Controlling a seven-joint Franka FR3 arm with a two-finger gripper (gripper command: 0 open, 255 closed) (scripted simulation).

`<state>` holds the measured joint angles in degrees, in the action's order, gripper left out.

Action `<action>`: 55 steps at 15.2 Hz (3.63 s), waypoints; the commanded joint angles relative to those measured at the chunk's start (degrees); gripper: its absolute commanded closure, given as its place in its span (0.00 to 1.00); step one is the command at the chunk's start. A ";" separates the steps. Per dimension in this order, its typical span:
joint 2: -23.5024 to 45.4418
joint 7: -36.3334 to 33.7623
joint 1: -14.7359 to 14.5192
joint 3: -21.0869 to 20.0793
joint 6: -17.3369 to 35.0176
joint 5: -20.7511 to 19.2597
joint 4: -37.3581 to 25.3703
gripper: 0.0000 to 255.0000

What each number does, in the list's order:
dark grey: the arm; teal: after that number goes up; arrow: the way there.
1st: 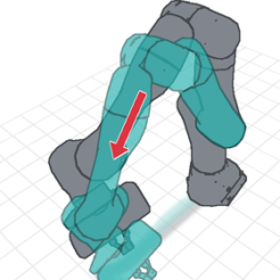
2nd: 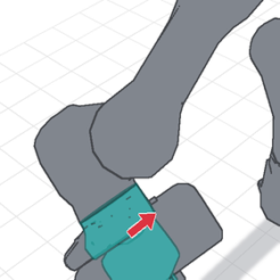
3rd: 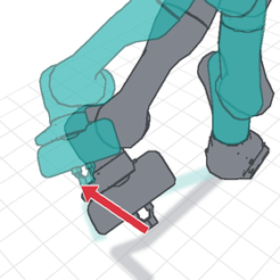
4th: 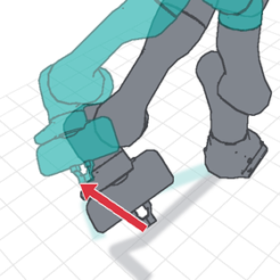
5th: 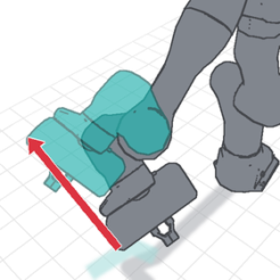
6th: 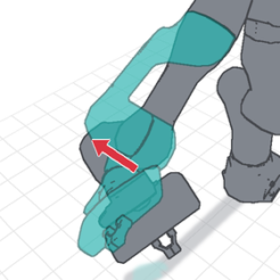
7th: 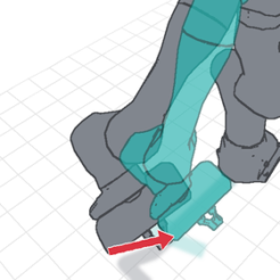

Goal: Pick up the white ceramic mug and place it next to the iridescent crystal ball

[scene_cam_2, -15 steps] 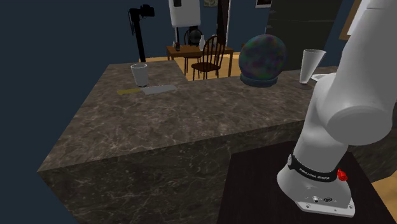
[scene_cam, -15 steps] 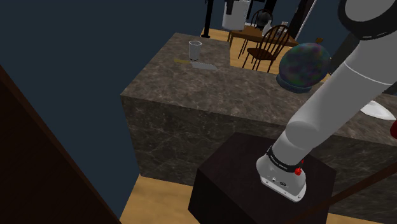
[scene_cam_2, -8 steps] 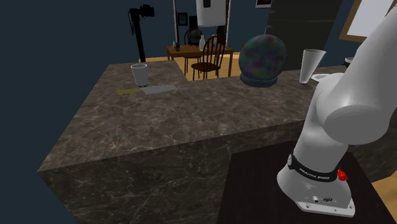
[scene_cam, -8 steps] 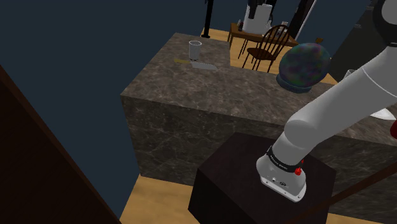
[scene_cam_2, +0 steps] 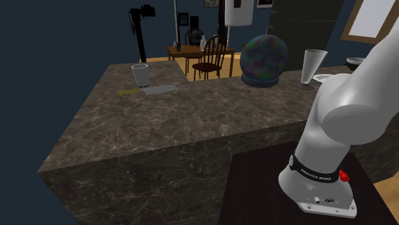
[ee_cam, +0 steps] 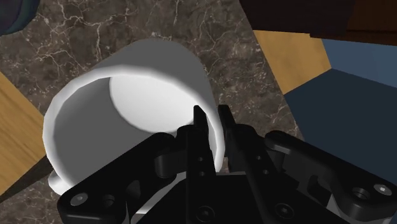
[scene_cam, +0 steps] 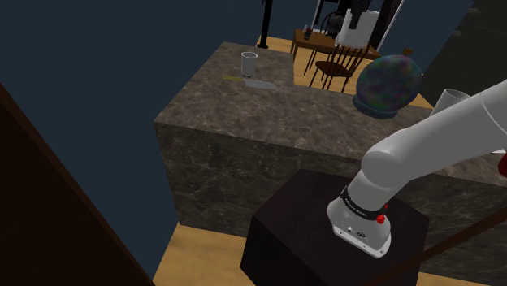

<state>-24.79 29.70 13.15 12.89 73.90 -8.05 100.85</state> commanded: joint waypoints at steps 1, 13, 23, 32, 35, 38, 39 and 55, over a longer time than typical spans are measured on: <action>-1.86 2.58 0.81 1.63 -0.40 -1.26 1.14 1.00; -7.80 18.51 4.96 12.94 -1.69 -9.41 2.68 1.00; -6.32 33.62 6.40 25.33 -1.30 -15.15 -2.85 1.00; 1.35 49.53 3.18 42.79 0.65 -15.73 -13.55 1.00; 3.65 53.36 1.16 48.69 1.96 -14.88 -15.67 1.00; 1.80 52.08 2.39 47.16 4.02 -16.00 -11.98 1.00; 1.25 51.70 2.76 46.76 4.70 -16.32 -10.80 1.00; -4.66 47.41 6.50 44.98 15.54 -20.26 5.31 1.00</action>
<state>-29.19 77.19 19.50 57.72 88.74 -28.06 105.35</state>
